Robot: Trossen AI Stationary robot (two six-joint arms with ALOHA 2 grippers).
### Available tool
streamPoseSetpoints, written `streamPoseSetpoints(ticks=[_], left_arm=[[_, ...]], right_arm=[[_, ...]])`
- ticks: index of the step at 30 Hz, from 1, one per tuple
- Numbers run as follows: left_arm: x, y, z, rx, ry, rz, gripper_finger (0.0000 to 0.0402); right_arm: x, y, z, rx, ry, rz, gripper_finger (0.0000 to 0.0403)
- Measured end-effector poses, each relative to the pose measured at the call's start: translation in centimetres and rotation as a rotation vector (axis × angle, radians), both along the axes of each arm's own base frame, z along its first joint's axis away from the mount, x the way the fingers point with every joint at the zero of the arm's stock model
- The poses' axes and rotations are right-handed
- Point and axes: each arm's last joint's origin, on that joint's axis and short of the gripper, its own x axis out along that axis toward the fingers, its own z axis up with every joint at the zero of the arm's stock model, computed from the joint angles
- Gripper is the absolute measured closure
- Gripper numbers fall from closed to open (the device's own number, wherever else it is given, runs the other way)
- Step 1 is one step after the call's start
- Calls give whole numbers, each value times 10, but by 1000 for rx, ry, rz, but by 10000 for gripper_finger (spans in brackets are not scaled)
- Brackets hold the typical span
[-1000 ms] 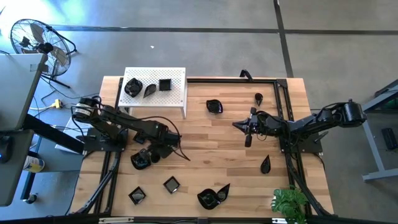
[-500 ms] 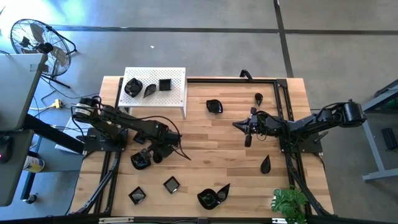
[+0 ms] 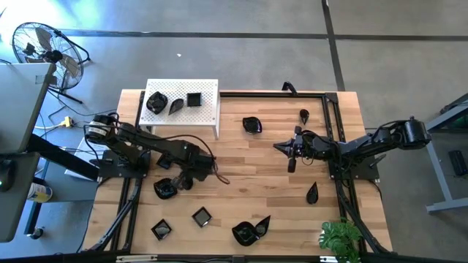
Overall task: Pick & Place Mini shaped plates
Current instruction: Stack the black drop shaped plate on top of the stacked black drop shaped plates on the shelf
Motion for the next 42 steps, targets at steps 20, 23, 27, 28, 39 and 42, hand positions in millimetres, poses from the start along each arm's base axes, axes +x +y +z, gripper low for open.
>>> streamPoseSetpoints(ticks=[20, 23, 27, 28, 39, 42], left_arm=[[2, 1, 4, 14, -31, -44, 318], [1, -6, 4, -14, -37, -145, 300], [0, -18, 3, -35, -41, -263, 300], [1, -20, 0, -32, -37, -277, 303], [7, -21, -19, 2, 27, -302, 360], [9, -21, -19, 3, 8, -303, 373]], right_arm=[[0, 0, 0, 0, 0, 3, 403], [0, 0, 0, 0, 0, 3, 402], [0, 0, 0, 0, 0, 3, 402], [0, 0, 0, 0, 0, 3, 402], [0, 0, 0, 1, 3, 4, 403], [0, 0, 0, 1, 3, 4, 402]])
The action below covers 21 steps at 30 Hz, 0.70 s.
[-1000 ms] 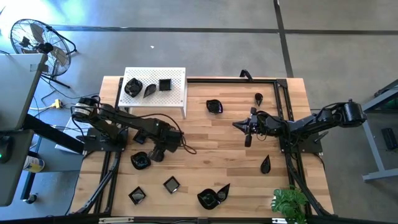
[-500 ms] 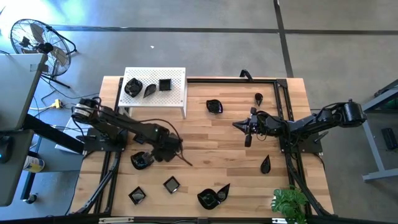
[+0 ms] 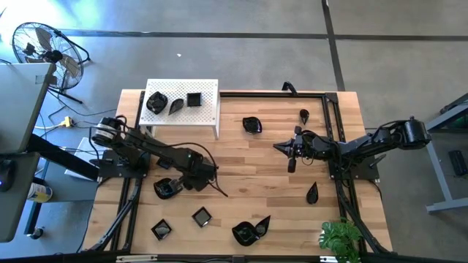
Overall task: Pick & Place Mini shaped plates
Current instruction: Stack the black drop shaped plate on top of the stacked black drop shaped plates on the shelf
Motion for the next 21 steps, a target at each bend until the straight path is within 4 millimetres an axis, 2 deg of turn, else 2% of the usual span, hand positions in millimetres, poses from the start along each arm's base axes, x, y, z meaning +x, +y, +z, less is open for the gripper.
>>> streamPoseSetpoints(ticks=[4, 11, 16, 21], left_arm=[[0, 1, 0, 16, -2, 24, 397], [5, 1, 0, 16, -42, 227, 400], [9, 2, 5, 53, -72, 464, 401], [11, 13, 6, 51, -72, 745, 401]], right_arm=[[0, 0, 0, 0, 0, 0, 402], [0, 0, 0, 0, 0, 0, 403], [0, 0, 0, 0, 0, 0, 403], [0, 0, 0, 0, 0, 0, 403]])
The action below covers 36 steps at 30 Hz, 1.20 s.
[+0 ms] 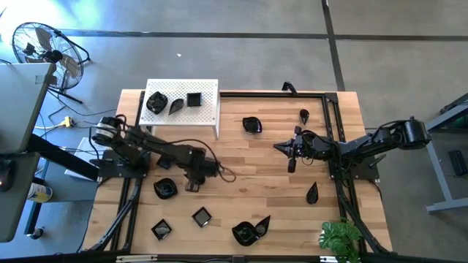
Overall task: Pick & Place Mini shaped plates
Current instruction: Stack the black drop shaped plate on top of the stacked black drop shaped plates on the shelf
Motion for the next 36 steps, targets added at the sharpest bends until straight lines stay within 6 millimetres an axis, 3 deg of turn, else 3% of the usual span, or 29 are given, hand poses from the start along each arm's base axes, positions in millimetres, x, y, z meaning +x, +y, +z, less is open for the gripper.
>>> streamPoseSetpoints(ticks=[6, 14, 22, 31, 36], left_arm=[[-6, 16, 7, 21, -55, 292, 401], [-37, 29, 18, 24, -174, 670, 401], [-64, 31, 9, -61, -215, 1044, 401], [-73, 32, -6, -136, -264, 1295, 401], [-74, 33, -6, -113, -287, 1342, 394]], right_arm=[[0, 0, 0, 5, -1, 2, 402], [0, 0, 0, 8, -1, 7, 403], [0, 0, 0, 8, -4, 7, 402], [1, 0, -1, 8, 3, 6, 402], [1, 0, -2, 8, 8, -1, 402]])
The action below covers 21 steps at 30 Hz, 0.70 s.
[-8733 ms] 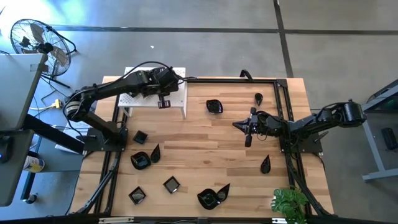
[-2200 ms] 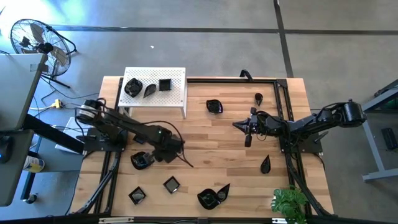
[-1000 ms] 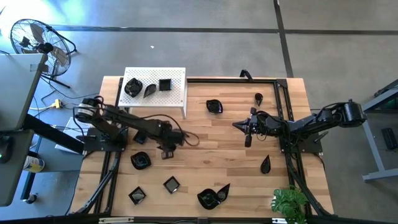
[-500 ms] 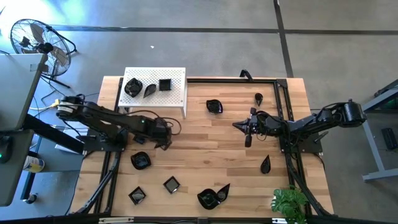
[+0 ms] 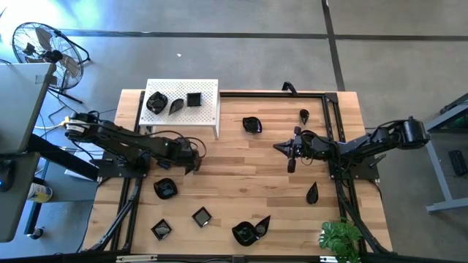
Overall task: Pick & Place Mini shaped plates
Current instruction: Stack the black drop shaped plate on top of the stacked black drop shaped plates on the shelf
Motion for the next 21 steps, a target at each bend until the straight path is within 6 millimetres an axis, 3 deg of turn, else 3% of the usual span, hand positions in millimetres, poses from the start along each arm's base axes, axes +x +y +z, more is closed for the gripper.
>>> streamPoseSetpoints(ticks=[9, 14, 21], left_arm=[[-2, 1, 4, 57, 55, -73, 348], [1, 1, 16, 96, 125, -220, 330], [20, -3, 42, 82, 47, -408, 328]], right_arm=[[0, 0, 1, -1, -8, 0, 403], [0, 0, 1, -1, -9, 0, 403], [1, -2, 7, -18, -77, -50, 402]])
